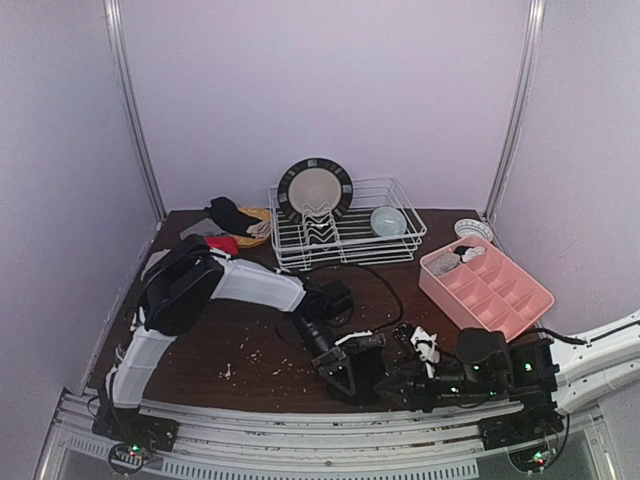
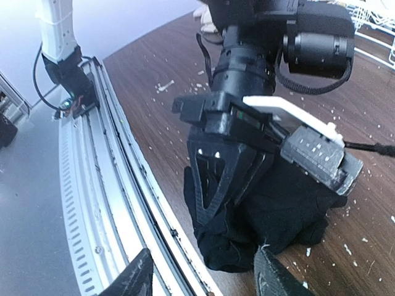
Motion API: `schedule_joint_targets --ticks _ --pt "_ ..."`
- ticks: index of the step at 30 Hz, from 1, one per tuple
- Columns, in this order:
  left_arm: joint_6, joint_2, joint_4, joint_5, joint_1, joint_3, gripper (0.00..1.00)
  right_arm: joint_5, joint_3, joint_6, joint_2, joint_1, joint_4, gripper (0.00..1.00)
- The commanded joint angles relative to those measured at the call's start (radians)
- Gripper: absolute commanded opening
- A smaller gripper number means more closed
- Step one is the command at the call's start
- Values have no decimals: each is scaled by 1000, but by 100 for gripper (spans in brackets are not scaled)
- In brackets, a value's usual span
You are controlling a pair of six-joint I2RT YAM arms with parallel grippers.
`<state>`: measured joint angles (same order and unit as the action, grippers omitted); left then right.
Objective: Roll the underwear
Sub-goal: Roll the underwear at the center of the board.
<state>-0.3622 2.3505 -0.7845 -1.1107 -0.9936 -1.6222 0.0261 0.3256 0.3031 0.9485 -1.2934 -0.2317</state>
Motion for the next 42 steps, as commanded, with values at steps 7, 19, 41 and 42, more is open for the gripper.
schedule_joint_targets --ticks 7,19,41,42 --pt "22 101 -91 124 12 -59 0 -3 28 37 241 -7 -133 56" --pt "30 116 -105 147 12 -73 0 31 120 22 416 3 -71 56" --pt "82 -12 -10 235 11 13 86 -147 27 160 431 67 -135 0" --pt "87 -16 -5 244 12 15 96 -158 21 165 429 71 -142 0"
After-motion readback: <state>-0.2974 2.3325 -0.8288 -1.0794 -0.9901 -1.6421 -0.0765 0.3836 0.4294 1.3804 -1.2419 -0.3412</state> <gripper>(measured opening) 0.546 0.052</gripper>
